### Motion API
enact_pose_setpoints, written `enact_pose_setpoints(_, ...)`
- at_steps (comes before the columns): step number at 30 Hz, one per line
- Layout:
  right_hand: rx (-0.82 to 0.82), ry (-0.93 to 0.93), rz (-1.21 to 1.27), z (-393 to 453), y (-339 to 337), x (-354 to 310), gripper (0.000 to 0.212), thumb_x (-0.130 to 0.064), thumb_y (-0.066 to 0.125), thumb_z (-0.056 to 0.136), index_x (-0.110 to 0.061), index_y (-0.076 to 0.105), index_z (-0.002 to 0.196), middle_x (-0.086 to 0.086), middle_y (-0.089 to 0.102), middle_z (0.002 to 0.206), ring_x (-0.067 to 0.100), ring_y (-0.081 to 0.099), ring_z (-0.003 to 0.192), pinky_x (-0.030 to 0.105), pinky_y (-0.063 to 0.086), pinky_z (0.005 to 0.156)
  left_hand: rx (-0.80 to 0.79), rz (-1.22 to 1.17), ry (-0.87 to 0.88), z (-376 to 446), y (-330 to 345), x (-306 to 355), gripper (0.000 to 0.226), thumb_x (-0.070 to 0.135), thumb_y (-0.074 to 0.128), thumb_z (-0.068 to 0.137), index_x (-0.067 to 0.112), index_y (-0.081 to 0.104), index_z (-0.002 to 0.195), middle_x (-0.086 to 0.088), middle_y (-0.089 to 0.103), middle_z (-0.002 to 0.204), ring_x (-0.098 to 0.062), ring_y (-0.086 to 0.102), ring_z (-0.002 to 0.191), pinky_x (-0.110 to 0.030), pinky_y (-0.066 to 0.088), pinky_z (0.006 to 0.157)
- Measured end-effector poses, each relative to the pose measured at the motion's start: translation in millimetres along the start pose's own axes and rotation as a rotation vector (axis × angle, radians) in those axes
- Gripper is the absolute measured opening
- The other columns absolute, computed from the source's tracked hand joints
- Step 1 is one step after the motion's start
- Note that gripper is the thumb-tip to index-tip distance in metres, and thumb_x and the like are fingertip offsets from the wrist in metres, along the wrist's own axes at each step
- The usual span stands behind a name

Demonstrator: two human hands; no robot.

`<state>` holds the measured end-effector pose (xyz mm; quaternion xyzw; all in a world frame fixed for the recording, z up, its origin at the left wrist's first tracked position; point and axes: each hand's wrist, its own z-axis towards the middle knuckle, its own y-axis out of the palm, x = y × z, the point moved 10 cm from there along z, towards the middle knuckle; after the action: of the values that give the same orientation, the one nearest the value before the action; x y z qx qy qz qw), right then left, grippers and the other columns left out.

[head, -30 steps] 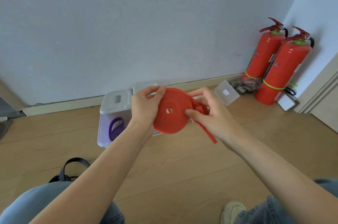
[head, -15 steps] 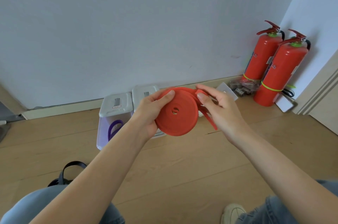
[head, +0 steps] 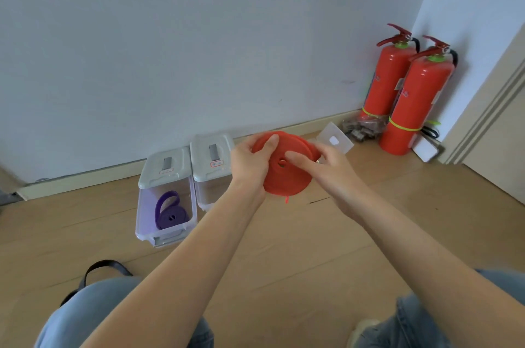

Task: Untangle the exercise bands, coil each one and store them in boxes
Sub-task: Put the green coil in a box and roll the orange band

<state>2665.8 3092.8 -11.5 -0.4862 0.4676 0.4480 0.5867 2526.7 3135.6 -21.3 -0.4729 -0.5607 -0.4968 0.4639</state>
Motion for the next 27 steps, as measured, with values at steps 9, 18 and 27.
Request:
enact_pose_setpoints(9, 0.078, 0.124, 0.122, 63.0, -63.4, 63.3, 0.04, -0.001, 0.063, 0.084, -0.011, 0.055, 0.121, 0.009, 0.059, 0.117, 0.027, 0.055, 0.114, 0.044, 0.045, 0.099, -0.008, 0.054, -0.104, 71.2, 82.1, -67.6, 0.008, 0.022, 0.065, 0.086, 0.023, 0.067, 0.093, -0.001, 0.067, 0.095, -0.02, 0.062, 0.089, -0.033, 0.052, 0.081)
enact_pose_setpoints(18, 0.148, 0.439, -0.026, 175.4, -135.8, 263.6, 0.038, 0.001, 0.06, 0.086, -0.006, 0.057, 0.123, 0.014, 0.062, 0.119, 0.029, 0.057, 0.112, 0.041, 0.046, 0.098, -0.382, 0.751, -0.004, 220.1, 144.5, -228.5, 0.029, 0.022, 0.046, 0.096, 0.015, 0.061, 0.12, 0.0, 0.06, 0.124, -0.01, 0.054, 0.102, -0.021, 0.037, 0.087)
enact_pose_setpoints(27, 0.344, 0.33, -0.113, 272.4, -209.0, 337.5, 0.039, -0.001, 0.061, 0.085, -0.013, 0.058, 0.121, 0.01, 0.062, 0.118, 0.02, 0.057, 0.106, 0.032, 0.047, 0.093, -0.815, 1.401, 0.494, 285.5, 248.6, -333.3, 0.05, 0.035, 0.028, 0.101, 0.019, 0.019, 0.147, 0.002, 0.018, 0.156, -0.02, 0.002, 0.145, -0.037, 0.002, 0.116)
